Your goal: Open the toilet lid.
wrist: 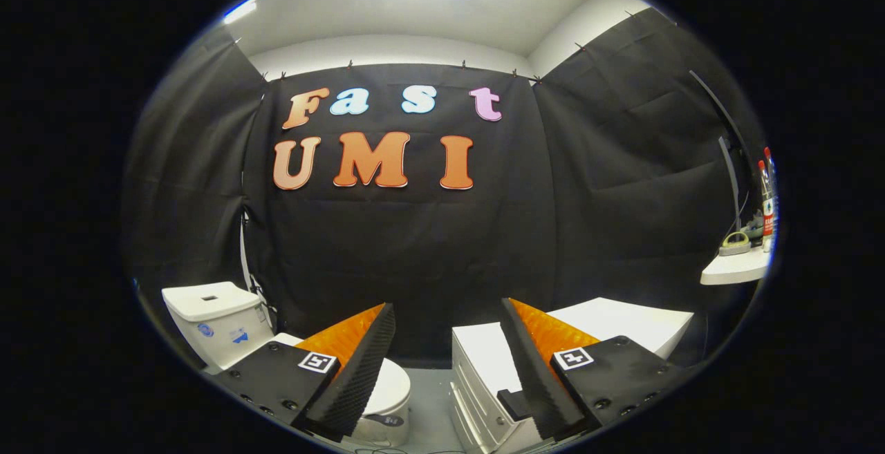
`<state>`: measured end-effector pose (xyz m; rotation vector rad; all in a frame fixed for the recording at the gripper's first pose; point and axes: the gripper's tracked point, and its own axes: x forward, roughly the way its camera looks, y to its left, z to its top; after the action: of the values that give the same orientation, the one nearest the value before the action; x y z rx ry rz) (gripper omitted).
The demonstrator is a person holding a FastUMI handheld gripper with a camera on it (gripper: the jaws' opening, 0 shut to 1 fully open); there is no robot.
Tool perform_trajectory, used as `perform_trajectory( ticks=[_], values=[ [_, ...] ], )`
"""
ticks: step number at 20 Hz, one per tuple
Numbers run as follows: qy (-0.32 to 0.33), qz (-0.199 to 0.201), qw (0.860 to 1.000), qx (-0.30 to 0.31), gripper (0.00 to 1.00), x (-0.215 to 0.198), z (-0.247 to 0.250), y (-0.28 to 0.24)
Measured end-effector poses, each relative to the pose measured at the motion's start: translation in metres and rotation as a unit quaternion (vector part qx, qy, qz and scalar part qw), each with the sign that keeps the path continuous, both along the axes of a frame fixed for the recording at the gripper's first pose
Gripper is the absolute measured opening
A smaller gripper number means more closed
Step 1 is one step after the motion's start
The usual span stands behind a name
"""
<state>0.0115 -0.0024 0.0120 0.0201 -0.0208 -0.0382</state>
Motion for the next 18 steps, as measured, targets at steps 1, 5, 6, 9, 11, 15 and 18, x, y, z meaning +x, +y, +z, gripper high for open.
perform_trajectory(
  ticks=[1, 5, 6, 9, 11, 15, 18],
  values=[
    [-0.001, 0.001, 1.0, 0.005, 0.98, 0.007, 0.0, 0.005],
    [-0.012, -0.002, 1.0, 0.025, 0.98, 0.047, 0.007, 0.024],
    [-0.013, -0.003, 0.999, 0.035, 0.98, 0.056, 0.005, 0.029],
    [-0.008, -0.01, 0.998, 0.064, 0.98, 0.081, -0.013, 0.043],
    [0.003, -0.008, 0.996, 0.092, 0.97, 0.087, -0.04, 0.051],
    [0.072, 0.003, 0.985, 0.157, 0.98, 0.072, -0.134, 0.058],
    [0.125, -0.003, 0.97, 0.207, 0.98, 0.052, -0.193, 0.047]
  ],
)
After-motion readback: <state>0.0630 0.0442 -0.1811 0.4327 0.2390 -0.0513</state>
